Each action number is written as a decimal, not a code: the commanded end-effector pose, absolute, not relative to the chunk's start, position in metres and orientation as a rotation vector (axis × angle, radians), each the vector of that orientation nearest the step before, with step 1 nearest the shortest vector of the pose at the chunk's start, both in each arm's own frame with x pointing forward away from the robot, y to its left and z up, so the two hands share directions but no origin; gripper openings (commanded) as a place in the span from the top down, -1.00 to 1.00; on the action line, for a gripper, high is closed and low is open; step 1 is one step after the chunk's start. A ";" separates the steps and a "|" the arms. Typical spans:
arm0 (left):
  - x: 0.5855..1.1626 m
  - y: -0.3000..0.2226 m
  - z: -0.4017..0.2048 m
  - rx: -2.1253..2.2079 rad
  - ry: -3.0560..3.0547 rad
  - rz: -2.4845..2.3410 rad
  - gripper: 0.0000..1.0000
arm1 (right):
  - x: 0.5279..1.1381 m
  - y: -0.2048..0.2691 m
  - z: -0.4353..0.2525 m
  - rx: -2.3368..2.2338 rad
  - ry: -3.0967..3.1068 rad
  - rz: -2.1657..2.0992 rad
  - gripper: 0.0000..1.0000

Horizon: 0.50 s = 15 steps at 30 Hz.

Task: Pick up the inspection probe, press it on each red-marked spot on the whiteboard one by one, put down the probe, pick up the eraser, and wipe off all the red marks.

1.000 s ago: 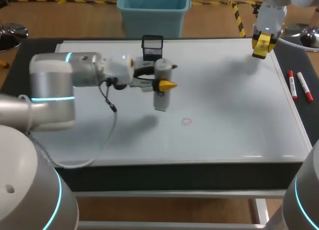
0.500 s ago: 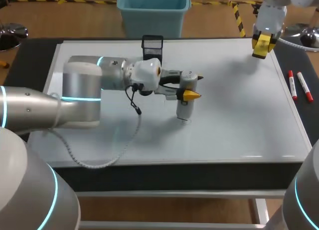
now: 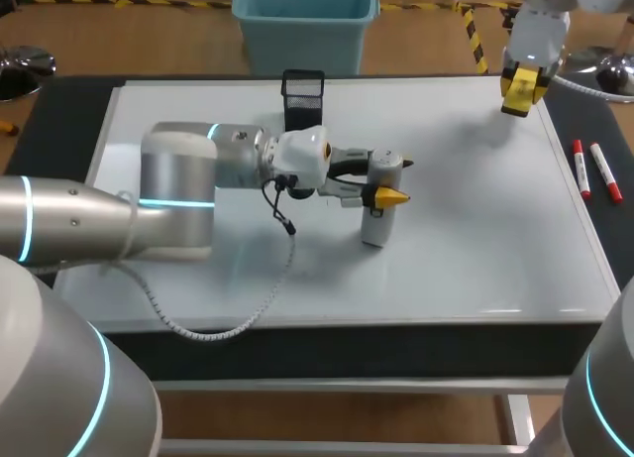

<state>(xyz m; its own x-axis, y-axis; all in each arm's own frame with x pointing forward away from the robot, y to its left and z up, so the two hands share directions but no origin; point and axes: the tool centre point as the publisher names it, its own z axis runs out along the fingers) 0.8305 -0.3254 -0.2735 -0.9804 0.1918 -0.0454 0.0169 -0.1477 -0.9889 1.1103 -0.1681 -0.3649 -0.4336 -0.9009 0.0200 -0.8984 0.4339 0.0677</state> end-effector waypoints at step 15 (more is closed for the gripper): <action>0.835 -0.318 -0.286 -0.250 -2.025 2.259 1.00 | 1.112 -0.169 -0.364 1.643 -2.610 -0.073 1.00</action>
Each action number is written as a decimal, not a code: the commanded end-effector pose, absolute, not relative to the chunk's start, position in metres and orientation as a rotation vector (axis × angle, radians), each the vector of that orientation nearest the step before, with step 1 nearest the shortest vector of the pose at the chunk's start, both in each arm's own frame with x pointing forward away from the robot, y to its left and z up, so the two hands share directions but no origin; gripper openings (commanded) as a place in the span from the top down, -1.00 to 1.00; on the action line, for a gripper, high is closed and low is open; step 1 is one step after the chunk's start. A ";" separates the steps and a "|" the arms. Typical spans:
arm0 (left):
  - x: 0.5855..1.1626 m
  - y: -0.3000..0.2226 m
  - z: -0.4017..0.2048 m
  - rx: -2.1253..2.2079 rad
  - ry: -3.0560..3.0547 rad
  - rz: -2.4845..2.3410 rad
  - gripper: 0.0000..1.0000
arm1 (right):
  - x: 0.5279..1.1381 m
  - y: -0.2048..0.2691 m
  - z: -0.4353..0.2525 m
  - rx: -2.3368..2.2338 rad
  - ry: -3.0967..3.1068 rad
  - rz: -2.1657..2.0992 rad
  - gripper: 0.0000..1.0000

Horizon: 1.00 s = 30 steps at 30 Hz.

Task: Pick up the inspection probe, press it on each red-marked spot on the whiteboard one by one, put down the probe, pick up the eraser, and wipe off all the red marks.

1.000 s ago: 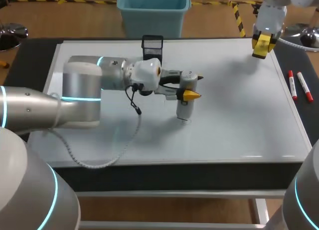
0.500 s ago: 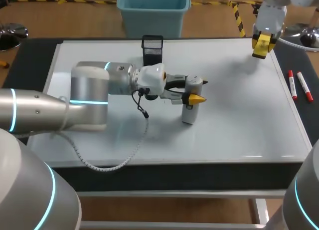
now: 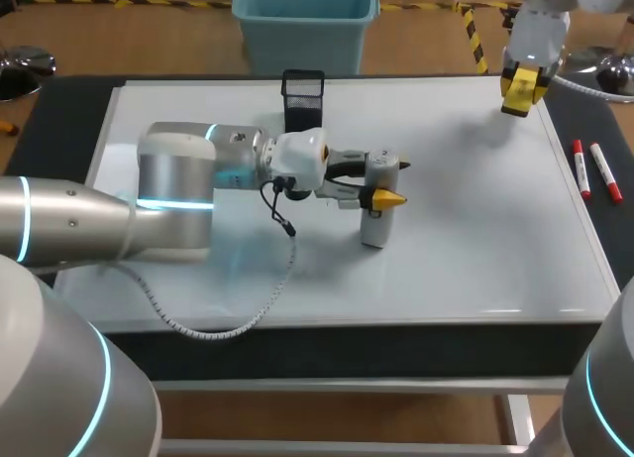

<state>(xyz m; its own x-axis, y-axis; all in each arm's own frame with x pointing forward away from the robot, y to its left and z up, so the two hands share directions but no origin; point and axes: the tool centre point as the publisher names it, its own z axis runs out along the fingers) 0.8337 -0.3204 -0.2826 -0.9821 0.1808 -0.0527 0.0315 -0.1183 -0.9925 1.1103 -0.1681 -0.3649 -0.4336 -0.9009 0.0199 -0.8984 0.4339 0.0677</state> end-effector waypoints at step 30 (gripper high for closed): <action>0.870 -0.259 -0.228 -0.258 -2.092 2.363 1.00 | 1.112 -0.169 -0.364 1.643 -2.610 -0.073 1.00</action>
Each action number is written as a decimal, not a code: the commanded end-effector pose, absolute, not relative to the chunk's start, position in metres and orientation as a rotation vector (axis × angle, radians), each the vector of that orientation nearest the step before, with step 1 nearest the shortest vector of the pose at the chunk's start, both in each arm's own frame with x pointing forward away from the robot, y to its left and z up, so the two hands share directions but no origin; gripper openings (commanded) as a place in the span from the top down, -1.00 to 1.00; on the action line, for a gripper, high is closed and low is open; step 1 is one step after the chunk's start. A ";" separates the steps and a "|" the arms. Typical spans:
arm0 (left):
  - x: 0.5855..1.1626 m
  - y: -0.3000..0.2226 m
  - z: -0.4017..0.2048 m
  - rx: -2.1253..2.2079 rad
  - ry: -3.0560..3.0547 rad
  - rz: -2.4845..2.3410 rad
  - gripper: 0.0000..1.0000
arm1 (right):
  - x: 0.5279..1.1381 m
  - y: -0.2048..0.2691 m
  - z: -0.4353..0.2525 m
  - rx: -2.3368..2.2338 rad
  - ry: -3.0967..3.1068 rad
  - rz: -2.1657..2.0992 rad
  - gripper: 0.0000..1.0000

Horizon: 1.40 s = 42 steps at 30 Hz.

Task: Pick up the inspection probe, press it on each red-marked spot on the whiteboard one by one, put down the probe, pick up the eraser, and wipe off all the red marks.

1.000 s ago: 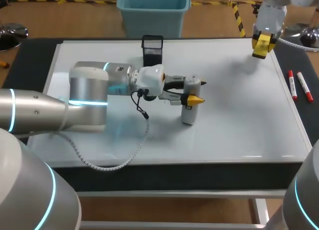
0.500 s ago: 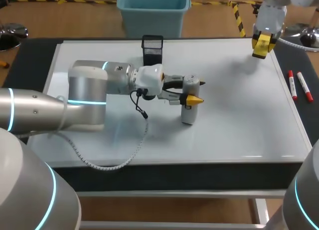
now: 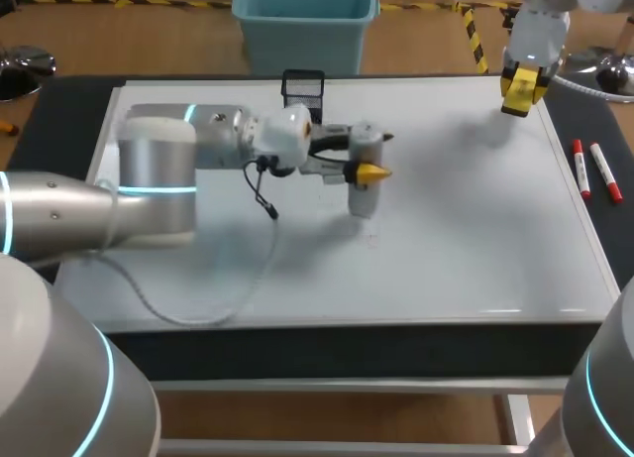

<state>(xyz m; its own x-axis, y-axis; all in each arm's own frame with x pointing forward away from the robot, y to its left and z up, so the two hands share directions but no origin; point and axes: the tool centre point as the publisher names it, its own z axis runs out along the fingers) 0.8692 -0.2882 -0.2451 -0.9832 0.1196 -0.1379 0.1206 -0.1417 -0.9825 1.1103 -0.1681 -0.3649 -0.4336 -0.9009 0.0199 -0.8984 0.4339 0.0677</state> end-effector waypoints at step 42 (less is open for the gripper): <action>1.007 -0.030 -0.224 -0.124 2.041 -2.167 1.00 | 1.112 -0.169 -0.364 1.643 -2.610 -0.073 1.00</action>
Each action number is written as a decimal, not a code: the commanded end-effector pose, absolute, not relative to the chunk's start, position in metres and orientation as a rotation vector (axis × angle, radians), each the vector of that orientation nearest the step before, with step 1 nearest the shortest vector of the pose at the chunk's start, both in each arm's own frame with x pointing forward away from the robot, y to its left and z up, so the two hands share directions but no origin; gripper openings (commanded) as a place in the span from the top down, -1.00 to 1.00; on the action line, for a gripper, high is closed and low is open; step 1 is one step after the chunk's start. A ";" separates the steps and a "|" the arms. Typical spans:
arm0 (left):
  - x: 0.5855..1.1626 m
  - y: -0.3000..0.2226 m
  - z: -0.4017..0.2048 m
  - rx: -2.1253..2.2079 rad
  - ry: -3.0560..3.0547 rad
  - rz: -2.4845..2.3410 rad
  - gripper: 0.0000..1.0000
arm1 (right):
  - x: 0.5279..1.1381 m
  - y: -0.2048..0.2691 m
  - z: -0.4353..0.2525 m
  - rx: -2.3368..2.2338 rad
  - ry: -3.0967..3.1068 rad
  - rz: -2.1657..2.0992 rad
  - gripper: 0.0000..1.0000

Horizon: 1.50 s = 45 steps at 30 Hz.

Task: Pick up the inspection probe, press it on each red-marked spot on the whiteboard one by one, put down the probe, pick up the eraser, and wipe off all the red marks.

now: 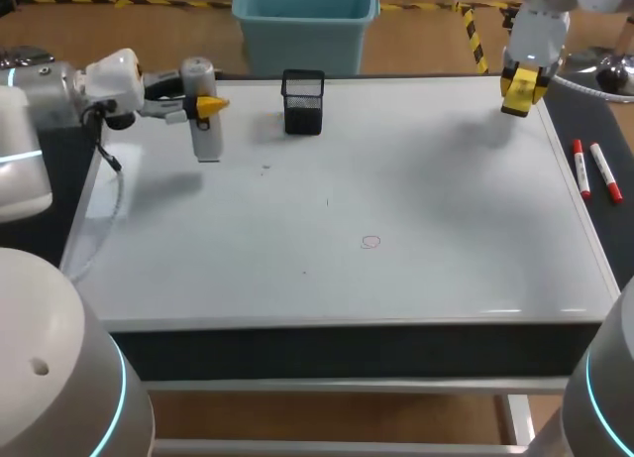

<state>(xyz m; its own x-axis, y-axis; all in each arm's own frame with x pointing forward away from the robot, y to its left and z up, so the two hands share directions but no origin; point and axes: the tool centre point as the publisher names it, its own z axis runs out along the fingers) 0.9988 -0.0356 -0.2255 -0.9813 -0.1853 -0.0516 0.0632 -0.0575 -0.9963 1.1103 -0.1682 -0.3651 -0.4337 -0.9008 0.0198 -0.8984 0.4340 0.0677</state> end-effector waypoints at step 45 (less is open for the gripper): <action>1.016 -0.015 -0.223 -0.184 1.999 -2.179 1.00 | 0.854 0.144 -0.389 2.491 -1.873 0.034 1.00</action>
<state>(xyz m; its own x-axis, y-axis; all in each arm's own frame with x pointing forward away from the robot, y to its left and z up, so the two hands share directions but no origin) 1.0152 -0.0147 -0.2242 -0.9763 -0.2147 -0.0289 0.0471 -0.0798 -0.9957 0.8599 0.1402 -0.3863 0.2779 -0.9606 0.0039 -0.9594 -0.2774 0.0516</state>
